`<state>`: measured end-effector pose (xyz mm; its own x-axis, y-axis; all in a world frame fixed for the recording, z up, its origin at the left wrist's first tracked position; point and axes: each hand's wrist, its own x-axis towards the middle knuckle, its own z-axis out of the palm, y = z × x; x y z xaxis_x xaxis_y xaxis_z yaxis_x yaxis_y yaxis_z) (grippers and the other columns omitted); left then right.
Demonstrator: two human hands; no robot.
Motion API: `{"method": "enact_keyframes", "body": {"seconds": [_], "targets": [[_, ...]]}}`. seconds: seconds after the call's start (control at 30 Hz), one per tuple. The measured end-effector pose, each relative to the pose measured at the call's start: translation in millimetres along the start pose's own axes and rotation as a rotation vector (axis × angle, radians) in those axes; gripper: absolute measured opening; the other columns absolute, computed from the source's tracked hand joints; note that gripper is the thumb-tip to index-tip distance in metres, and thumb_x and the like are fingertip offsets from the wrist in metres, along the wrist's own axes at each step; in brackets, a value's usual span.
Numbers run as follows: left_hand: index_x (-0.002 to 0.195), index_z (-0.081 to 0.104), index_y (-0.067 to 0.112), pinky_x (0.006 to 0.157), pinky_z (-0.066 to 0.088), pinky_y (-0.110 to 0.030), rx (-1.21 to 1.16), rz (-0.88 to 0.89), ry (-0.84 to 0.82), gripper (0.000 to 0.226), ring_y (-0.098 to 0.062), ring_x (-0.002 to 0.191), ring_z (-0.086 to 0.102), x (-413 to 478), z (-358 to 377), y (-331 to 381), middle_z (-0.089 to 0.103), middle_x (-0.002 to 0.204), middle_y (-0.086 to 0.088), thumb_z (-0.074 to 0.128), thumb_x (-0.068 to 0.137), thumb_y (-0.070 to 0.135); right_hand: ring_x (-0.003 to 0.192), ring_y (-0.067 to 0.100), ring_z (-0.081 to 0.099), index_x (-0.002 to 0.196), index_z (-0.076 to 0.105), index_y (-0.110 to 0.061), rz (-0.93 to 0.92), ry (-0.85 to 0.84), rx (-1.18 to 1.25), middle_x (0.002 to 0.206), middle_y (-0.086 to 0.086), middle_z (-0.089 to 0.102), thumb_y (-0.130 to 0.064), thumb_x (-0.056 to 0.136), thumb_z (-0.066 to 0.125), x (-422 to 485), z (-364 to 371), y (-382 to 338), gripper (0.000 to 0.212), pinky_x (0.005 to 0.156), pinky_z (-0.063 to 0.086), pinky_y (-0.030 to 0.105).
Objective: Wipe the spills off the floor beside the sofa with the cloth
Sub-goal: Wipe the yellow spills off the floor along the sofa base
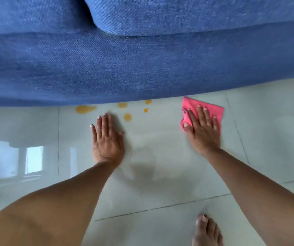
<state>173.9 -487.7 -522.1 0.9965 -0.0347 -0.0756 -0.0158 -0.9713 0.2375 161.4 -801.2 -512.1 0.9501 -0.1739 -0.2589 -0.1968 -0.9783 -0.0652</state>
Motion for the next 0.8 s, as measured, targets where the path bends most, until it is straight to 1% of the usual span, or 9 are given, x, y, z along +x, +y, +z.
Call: {"method": "enact_keyframes", "body": {"seconds": [0.07,0.17,0.27,0.33,0.47,0.57,0.67,0.73,0.8], "targets": [[0.154,0.009,0.005,0.122,-0.002,-0.044,0.023,-0.023,-0.02,0.069,-0.025,0.151,0.0,-2,0,-11,0.006,0.163,-0.011,0.015,0.096,0.042,0.153,0.021,-0.008,0.156,0.0,-0.036,0.214,-0.005,0.066,0.166,0.002,-0.006,-0.056,0.095,0.006,31,-7,-6,0.064,0.121,-0.004,0.051],[0.155,0.007,0.008,0.122,-0.001,-0.043,0.028,-0.021,-0.009,0.067,-0.023,0.151,-0.002,-2,3,-12,0.004,0.164,-0.009,0.019,0.096,0.039,0.153,0.024,-0.004,0.157,0.013,-0.028,0.257,-0.005,0.144,0.166,0.006,0.003,-0.054,0.099,0.016,69,-12,-62,0.063,0.12,-0.005,0.054],[0.155,0.009,0.008,0.122,-0.001,-0.042,0.022,-0.02,-0.011,0.067,-0.023,0.151,-0.001,-2,4,-14,0.005,0.164,-0.008,0.019,0.096,0.038,0.152,0.027,0.007,0.155,0.021,-0.029,0.042,-0.001,0.104,0.165,0.005,0.016,-0.054,0.099,0.021,65,-2,-123,0.061,0.12,-0.003,0.054],[0.155,0.01,0.008,0.122,0.0,-0.042,0.013,-0.023,-0.014,0.066,-0.023,0.151,0.0,-1,3,-16,0.006,0.164,-0.008,0.019,0.096,0.038,0.152,0.025,0.009,0.155,0.018,-0.035,-0.165,0.025,0.042,0.165,0.002,0.015,-0.052,0.098,0.024,32,8,-145,0.06,0.121,0.002,0.053],[0.155,0.011,0.008,0.122,-0.001,-0.042,0.002,-0.022,-0.011,0.066,-0.023,0.151,0.0,-1,4,-16,0.005,0.164,-0.008,0.018,0.096,0.037,0.153,0.02,0.007,0.155,0.016,-0.04,-0.453,-0.021,-0.033,0.165,-0.003,0.006,-0.054,0.097,0.026,-22,16,-93,0.06,0.121,0.006,0.049],[0.155,0.009,0.008,0.122,-0.002,-0.042,0.018,-0.03,-0.02,0.066,-0.022,0.151,-0.002,-2,4,-16,0.004,0.164,-0.008,0.018,0.096,0.036,0.153,0.021,0.003,0.155,0.009,-0.04,-0.2,-0.014,-0.062,0.166,-0.001,0.003,-0.057,0.095,0.015,-2,6,-41,0.062,0.122,0.004,0.047],[0.155,0.008,0.008,0.122,-0.002,-0.042,0.026,-0.035,-0.017,0.066,-0.023,0.151,-0.003,-1,5,-16,0.003,0.164,-0.008,0.017,0.096,0.036,0.153,0.024,-0.001,0.156,0.01,-0.033,0.133,0.012,0.05,0.167,0.005,0.004,-0.054,0.095,0.011,46,-5,-62,0.064,0.121,0.0,0.052],[0.155,0.009,0.008,0.122,-0.001,-0.043,0.026,-0.03,-0.027,0.066,-0.023,0.151,-0.002,-2,5,-16,0.003,0.164,-0.008,0.018,0.096,0.036,0.152,0.026,0.0,0.156,0.017,-0.025,0.184,0.001,0.107,0.166,0.008,0.009,-0.052,0.099,0.016,62,-6,-102,0.063,0.121,-0.002,0.054],[0.155,0.009,0.008,0.122,-0.001,-0.043,0.029,-0.026,-0.019,0.066,-0.024,0.151,-0.001,-2,3,-16,0.003,0.164,-0.008,0.018,0.096,0.036,0.152,0.027,0.003,0.156,0.016,-0.027,0.064,0.004,0.084,0.166,0.008,0.011,-0.051,0.1,0.019,52,2,-140,0.061,0.121,-0.003,0.053]]}}
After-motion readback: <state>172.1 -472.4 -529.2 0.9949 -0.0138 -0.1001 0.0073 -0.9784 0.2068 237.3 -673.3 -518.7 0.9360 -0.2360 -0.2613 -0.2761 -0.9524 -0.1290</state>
